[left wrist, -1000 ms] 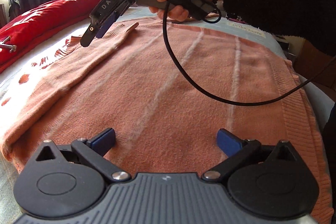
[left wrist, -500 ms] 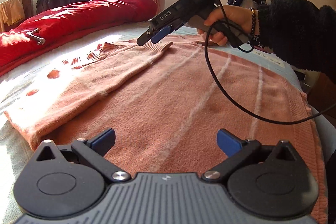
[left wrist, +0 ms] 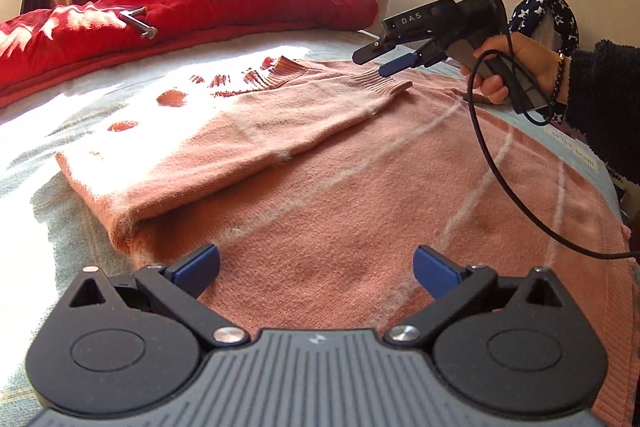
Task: Fold clothes
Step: 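Open the right gripper and lift it off the folded sweater, then move the open right gripper across the sweater to the outstretched sleeve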
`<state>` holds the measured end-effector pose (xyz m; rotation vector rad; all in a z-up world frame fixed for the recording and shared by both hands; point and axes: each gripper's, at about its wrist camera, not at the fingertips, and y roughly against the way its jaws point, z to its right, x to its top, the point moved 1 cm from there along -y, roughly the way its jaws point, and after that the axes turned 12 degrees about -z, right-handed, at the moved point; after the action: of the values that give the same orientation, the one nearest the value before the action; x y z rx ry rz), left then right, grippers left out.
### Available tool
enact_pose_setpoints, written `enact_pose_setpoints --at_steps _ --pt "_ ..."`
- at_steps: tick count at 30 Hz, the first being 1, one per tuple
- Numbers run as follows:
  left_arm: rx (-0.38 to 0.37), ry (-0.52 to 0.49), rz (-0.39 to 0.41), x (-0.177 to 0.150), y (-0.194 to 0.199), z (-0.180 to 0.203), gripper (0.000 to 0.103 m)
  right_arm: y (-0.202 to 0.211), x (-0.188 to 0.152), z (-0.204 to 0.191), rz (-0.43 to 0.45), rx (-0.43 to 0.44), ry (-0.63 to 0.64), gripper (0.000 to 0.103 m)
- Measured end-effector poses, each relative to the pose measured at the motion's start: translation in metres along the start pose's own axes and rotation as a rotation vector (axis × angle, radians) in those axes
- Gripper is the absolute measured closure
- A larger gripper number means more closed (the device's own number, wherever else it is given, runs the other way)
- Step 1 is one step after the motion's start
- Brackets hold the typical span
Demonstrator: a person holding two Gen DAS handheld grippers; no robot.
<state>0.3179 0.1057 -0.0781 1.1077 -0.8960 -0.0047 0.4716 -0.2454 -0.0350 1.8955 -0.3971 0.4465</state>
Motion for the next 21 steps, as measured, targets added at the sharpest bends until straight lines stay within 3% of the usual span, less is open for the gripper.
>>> enact_pose_setpoints --at_steps 2,5,12,15,21 --pt "0.009 0.008 -0.009 0.0 -0.002 -0.001 0.001 -0.001 -0.002 0.0 -0.024 0.019 0.001 0.03" --pt "0.024 0.005 -0.02 0.0 -0.004 -0.001 0.001 -0.012 -0.006 -0.002 -0.082 -0.043 0.032 0.028" --pt "0.014 0.012 -0.019 0.0 -0.003 -0.002 0.001 -0.015 0.014 -0.053 -0.027 -0.05 0.152 0.028" --pt "0.01 0.014 -0.018 -0.001 -0.003 -0.003 0.001 -0.034 0.025 -0.074 -0.019 -0.11 0.233 0.028" --pt "-0.008 0.028 -0.011 -0.001 -0.005 -0.008 0.001 -0.092 0.042 -0.061 -0.065 -0.125 0.177 0.026"
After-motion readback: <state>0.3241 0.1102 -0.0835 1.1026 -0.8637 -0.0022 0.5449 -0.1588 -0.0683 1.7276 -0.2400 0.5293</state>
